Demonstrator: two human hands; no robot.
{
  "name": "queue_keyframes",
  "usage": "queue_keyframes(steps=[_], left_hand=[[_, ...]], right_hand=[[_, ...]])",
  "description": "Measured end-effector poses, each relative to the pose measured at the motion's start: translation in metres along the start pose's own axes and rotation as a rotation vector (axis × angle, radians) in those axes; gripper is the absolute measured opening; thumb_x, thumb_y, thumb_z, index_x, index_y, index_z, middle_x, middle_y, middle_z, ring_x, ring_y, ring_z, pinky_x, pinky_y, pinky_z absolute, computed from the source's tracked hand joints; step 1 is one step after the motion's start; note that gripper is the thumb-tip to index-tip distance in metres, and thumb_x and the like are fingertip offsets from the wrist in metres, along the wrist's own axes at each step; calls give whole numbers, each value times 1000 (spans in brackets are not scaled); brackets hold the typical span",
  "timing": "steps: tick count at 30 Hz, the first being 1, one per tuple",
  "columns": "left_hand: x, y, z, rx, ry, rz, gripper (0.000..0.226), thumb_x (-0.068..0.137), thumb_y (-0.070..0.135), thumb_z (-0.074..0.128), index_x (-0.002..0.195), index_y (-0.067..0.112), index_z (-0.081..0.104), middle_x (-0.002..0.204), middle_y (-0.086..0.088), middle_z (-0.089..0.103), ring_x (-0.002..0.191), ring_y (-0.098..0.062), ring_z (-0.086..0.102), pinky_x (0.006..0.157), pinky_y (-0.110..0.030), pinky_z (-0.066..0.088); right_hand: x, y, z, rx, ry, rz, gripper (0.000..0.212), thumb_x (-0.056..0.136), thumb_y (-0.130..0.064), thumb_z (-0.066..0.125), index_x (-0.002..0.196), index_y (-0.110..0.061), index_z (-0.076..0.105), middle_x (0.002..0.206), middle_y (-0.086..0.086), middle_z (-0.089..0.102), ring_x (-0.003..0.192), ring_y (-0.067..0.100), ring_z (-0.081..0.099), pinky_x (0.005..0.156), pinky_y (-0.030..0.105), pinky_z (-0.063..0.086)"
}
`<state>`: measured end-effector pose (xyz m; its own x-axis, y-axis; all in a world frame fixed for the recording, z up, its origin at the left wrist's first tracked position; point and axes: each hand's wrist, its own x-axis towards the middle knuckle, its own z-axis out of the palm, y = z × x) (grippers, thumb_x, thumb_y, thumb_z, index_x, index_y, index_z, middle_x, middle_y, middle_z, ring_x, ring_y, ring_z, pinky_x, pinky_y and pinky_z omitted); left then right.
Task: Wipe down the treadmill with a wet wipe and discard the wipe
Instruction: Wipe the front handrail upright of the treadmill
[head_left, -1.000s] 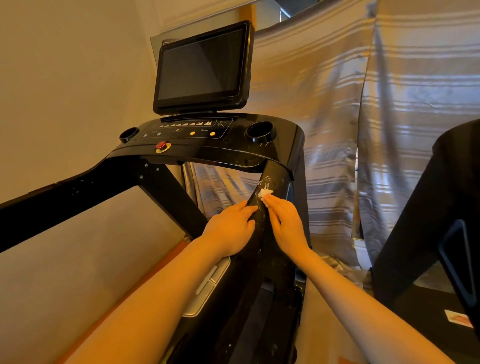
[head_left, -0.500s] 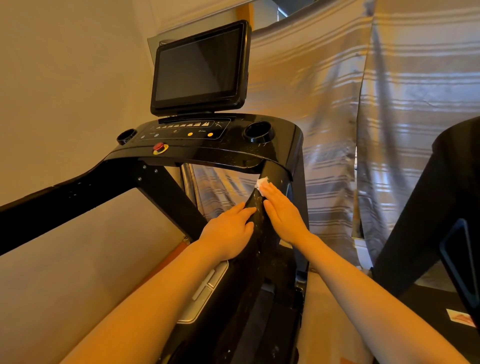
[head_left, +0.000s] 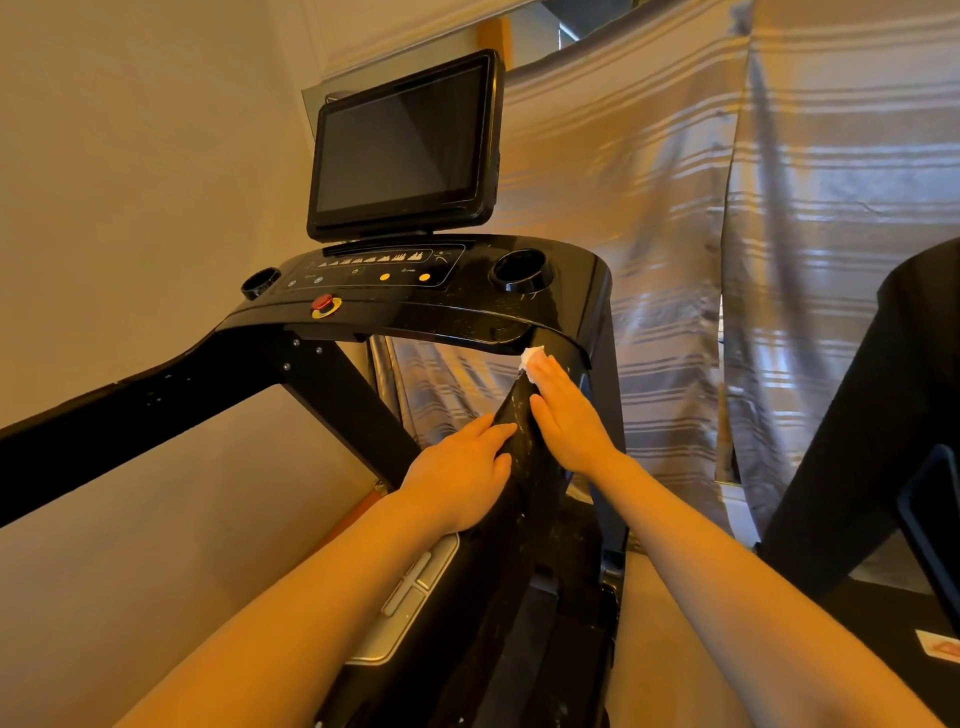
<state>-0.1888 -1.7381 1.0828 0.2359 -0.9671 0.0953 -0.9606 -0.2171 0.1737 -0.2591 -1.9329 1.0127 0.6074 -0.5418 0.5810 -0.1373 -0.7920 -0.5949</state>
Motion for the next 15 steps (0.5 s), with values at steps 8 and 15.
queue_keyframes(steps=[8, 15], left_hand=[[0, 3, -2, 154, -5, 52, 48, 106, 36, 32, 153, 26, 28, 162, 3, 19, 144, -19, 31, 113, -36, 35], [-1, -5, -3, 200, -85, 103, 59, 103, 45, 37, 156, 27, 17, 164, 5, 7, 150, -16, 13, 120, -37, 23]], right_hand=[[-62, -6, 8, 79, 36, -78, 51, 101, -29, 34, 151, -18, 31, 156, 3, 34, 141, 6, 28, 117, 14, 19], [-20, 8, -3, -257, 158, -267, 39, 90, -9, 66, 128, -11, 63, 138, 13, 57, 119, 25, 49, 95, 46, 49]])
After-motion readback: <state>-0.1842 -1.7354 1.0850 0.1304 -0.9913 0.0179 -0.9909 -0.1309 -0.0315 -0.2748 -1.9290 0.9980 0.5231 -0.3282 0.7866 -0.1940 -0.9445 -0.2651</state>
